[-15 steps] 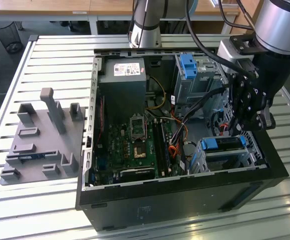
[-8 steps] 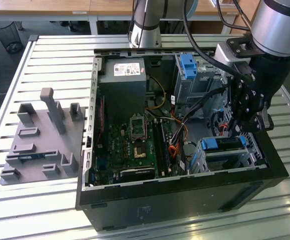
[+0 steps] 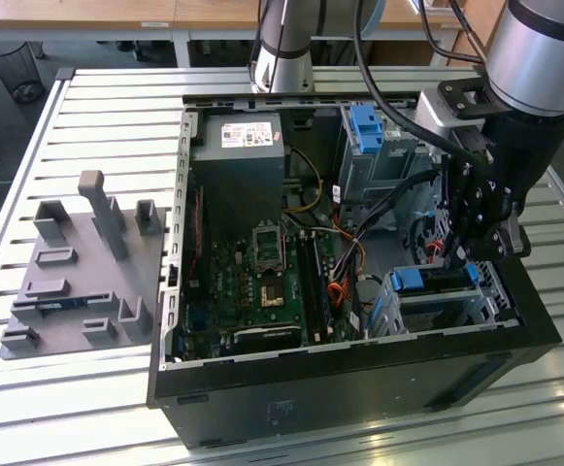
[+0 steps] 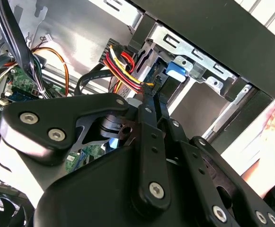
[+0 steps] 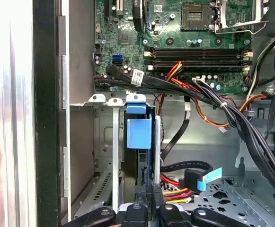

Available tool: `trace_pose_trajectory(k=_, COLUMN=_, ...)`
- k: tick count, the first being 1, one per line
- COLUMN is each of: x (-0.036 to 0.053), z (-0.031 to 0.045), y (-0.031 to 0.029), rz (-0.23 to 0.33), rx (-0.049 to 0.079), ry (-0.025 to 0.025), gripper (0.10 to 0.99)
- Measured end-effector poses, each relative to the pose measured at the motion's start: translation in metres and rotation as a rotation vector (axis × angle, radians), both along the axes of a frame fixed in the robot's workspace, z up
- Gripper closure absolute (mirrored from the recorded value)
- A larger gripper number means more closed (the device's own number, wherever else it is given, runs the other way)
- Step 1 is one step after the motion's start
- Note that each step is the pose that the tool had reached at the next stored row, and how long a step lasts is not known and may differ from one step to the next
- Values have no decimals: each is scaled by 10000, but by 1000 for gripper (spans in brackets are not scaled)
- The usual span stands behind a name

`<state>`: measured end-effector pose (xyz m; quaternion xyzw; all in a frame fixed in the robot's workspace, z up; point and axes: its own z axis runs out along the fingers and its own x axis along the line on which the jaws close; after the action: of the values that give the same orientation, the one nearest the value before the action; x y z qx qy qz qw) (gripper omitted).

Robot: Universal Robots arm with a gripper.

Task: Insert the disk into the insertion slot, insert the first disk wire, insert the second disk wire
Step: 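Insert the first disk wire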

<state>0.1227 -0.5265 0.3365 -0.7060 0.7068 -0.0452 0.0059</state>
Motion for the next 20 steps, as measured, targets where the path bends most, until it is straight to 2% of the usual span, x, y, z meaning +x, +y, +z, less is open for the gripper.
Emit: trace_pose_trajectory(k=20, x=-1, z=-41, y=-22, rz=5, rx=0, ry=-2, gripper=922)
